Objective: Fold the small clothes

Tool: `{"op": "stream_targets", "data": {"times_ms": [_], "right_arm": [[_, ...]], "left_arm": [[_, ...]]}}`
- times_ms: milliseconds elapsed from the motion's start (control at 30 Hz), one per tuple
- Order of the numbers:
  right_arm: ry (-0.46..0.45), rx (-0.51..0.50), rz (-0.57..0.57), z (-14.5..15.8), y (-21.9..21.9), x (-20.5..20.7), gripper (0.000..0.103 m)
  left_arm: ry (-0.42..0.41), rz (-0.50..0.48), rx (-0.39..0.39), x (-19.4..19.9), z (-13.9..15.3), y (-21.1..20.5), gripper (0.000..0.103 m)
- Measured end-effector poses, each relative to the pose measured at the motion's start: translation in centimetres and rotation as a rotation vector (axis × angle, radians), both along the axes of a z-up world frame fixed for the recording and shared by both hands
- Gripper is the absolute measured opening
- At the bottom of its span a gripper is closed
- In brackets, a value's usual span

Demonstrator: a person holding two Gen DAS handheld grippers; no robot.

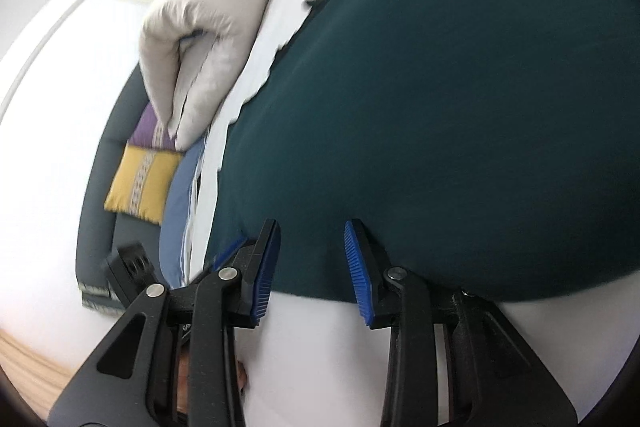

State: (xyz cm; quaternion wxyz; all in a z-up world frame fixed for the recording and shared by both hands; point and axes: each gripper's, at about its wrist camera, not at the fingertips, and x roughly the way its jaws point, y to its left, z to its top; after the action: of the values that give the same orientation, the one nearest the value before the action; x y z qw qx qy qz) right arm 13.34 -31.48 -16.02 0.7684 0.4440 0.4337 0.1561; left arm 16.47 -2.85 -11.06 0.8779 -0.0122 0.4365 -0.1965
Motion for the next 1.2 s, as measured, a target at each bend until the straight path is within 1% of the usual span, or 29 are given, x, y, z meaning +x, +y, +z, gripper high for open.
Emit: {"op": "stream_targets", "data": {"times_ms": [100, 267, 333, 367, 433, 500, 567, 633, 700, 733, 833, 867, 900, 933, 1033, 1100, 1133, 1200], "right_arm": [[-0.008, -0.003, -0.054, 0.2, -3.4, -1.4, 0.030], [-0.015, -0.025, -0.195, 0.6, -8.5, -3.9, 0.030], [-0.017, -0.040, -0.241, 1.1, -9.9, -4.6, 0.030], [-0.020, -0.044, -0.259, 1.4, -10.4, -4.9, 0.032], [-0.023, -0.051, -0.291, 2.1, -11.1, -5.4, 0.032], [-0.031, -0.057, -0.299, 2.7, -10.8, -5.2, 0.035], [-0.051, -0.051, -0.268, 3.4, -9.6, -4.4, 0.035], [-0.064, -0.031, -0.202, 3.8, -7.2, -2.8, 0.035], [-0.065, -0.043, -0.133, 4.2, -4.2, -1.0, 0.035], [-0.062, -0.058, -0.092, 4.2, -2.7, 0.0, 0.035], [-0.049, -0.084, 0.000, 3.9, 0.7, 2.2, 0.035], [-0.040, -0.087, 0.011, 3.5, 1.2, 2.5, 0.036], [-0.016, -0.098, 0.007, 2.9, 1.4, 3.0, 0.036], [-0.006, -0.099, 0.000, 2.5, 1.4, 3.0, 0.036], [-0.020, -0.064, -0.039, 1.7, 0.6, 2.1, 0.035], [-0.027, -0.075, -0.065, 1.7, -0.3, 1.3, 0.035], [-0.024, -0.092, -0.079, 1.9, -0.6, 1.1, 0.035], [-0.034, -0.143, -0.115, 2.7, -1.7, 0.1, 0.036]], "left_arm": [[0.002, 0.001, -0.006, -0.5, -0.1, 0.9, 0.046], [0.038, 0.033, -0.079, -1.4, 0.4, 3.3, 0.046], [0.043, 0.048, -0.089, -1.7, 0.8, 4.0, 0.045], [0.040, 0.059, -0.108, -1.8, 1.2, 4.5, 0.045], [0.028, 0.073, -0.130, -1.8, 2.0, 5.0, 0.046], [0.013, 0.085, -0.145, -1.4, 2.7, 5.5, 0.046], [-0.006, 0.097, -0.152, -0.6, 3.4, 5.7, 0.047], [-0.021, 0.095, -0.149, 0.5, 3.8, 5.6, 0.049], [-0.047, 0.114, -0.119, 1.9, 3.8, 5.6, 0.051], [-0.041, 0.139, -0.108, 2.5, 3.6, 6.0, 0.051], [-0.006, 0.214, -0.121, 4.0, 2.5, 8.5, 0.051], [0.013, 0.219, -0.119, 4.3, 2.0, 9.0, 0.048], [0.029, 0.215, -0.143, 4.4, 1.5, 9.7, 0.041], [0.027, 0.210, -0.158, 4.1, 1.3, 10.2, 0.041], [0.008, 0.204, -0.160, 3.1, 1.4, 10.5, 0.041], [-0.008, 0.210, -0.158, 2.6, 1.7, 10.5, 0.042], [-0.021, 0.223, -0.160, 2.3, 1.8, 10.6, 0.044], [-0.052, 0.254, -0.176, 1.8, 2.3, 11.1, 0.064]]}}
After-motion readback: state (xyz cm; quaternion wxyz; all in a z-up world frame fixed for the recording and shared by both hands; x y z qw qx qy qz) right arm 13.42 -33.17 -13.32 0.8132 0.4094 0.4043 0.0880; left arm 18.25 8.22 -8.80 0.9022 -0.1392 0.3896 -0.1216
